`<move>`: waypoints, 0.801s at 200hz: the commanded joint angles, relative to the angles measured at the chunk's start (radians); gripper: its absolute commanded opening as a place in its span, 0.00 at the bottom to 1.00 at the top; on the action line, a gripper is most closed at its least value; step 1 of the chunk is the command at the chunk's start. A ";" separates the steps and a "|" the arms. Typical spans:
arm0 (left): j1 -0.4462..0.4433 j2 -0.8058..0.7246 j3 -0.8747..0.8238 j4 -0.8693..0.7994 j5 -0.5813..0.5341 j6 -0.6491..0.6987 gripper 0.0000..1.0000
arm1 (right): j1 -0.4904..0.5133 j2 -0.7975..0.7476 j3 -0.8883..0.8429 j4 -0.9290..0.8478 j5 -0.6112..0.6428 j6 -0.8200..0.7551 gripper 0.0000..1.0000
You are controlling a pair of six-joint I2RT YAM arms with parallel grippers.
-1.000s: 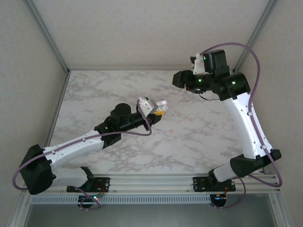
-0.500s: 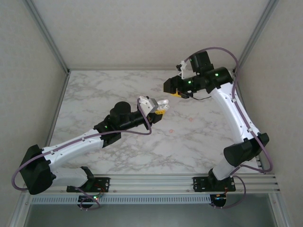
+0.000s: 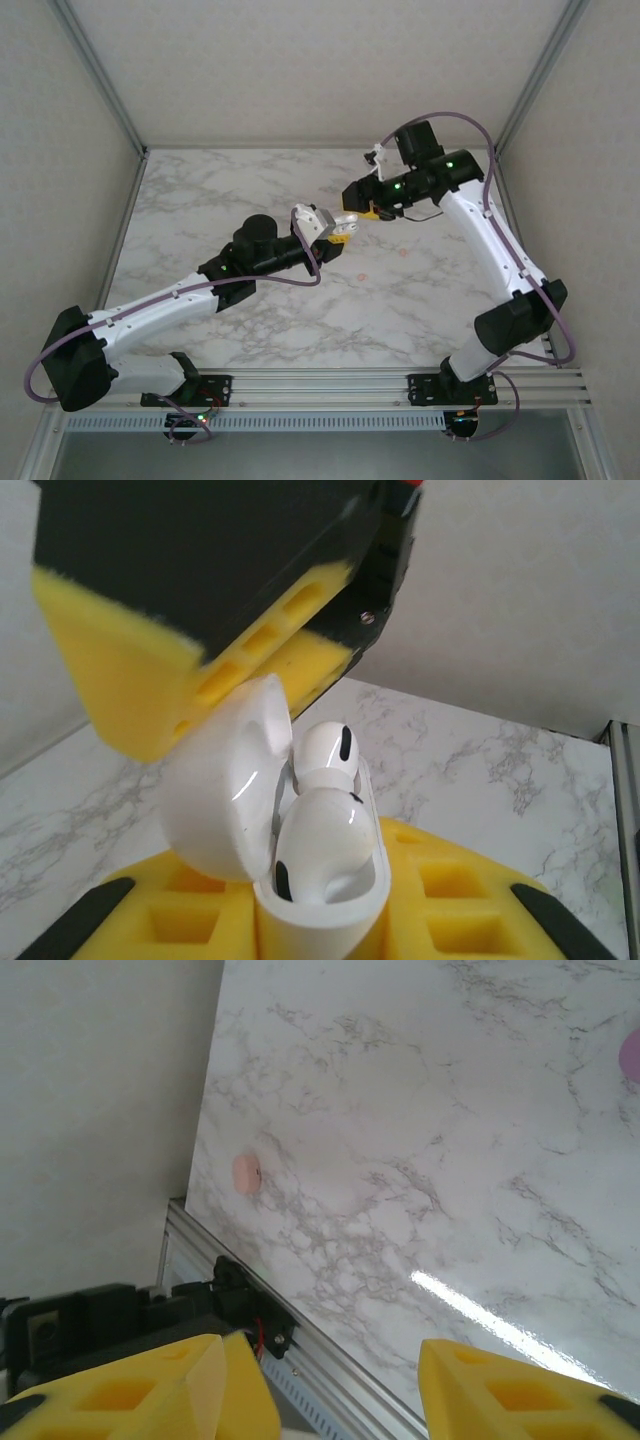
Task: Insert the wireless bluetooth earbuds into the charging case
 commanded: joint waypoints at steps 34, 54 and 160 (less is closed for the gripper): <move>0.008 -0.021 0.019 0.038 -0.034 -0.006 0.01 | 0.009 -0.116 -0.078 -0.013 0.004 -0.010 0.54; 0.007 -0.028 0.014 0.016 -0.043 -0.011 0.02 | 0.009 -0.158 -0.084 0.016 0.090 0.010 0.56; 0.209 0.159 -0.049 -0.225 -0.006 -0.584 0.03 | -0.039 -0.468 -0.522 0.257 0.480 0.242 0.63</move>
